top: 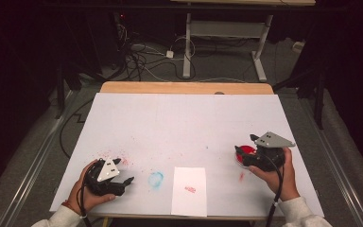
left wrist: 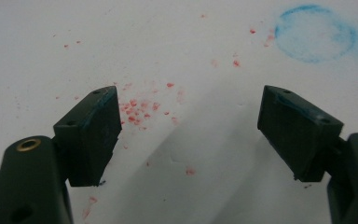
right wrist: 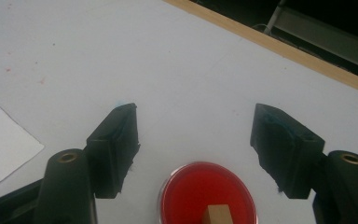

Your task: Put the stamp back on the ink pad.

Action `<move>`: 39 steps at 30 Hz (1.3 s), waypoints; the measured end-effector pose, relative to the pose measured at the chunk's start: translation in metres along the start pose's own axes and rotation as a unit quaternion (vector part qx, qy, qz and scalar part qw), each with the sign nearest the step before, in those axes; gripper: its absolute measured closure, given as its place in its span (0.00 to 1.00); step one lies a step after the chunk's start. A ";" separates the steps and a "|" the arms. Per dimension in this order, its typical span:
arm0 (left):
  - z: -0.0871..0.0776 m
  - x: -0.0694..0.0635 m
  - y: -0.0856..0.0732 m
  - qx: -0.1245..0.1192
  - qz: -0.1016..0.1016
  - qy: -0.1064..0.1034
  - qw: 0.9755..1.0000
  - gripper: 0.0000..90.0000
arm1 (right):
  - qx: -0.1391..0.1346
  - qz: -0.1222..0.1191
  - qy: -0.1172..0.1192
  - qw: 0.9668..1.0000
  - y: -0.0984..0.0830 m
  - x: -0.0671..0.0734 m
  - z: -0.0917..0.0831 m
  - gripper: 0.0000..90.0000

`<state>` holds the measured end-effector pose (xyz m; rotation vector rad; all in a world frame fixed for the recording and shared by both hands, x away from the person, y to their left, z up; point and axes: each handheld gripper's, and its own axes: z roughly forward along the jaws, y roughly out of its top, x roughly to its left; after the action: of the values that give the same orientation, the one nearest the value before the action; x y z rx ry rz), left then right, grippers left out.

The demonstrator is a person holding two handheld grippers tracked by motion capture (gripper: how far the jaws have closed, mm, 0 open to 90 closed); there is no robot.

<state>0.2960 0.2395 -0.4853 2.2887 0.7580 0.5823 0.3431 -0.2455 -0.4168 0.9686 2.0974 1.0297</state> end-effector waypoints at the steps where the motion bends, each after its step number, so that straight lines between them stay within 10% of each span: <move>1: 0.000 0.000 0.000 0.000 0.000 0.000 1.000 0.23 | -0.002 -0.001 -0.001 1.000 0.001 0.001 -0.001 0.34; 39: -0.004 -0.002 0.003 -0.015 0.007 0.006 1.000 0.23 | -0.042 -0.057 -0.038 0.997 -0.016 0.024 -0.037 0.23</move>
<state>0.2934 0.2380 -0.4813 2.2677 0.7341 0.6109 0.2966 -0.2474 -0.4154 0.8243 2.0067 0.9988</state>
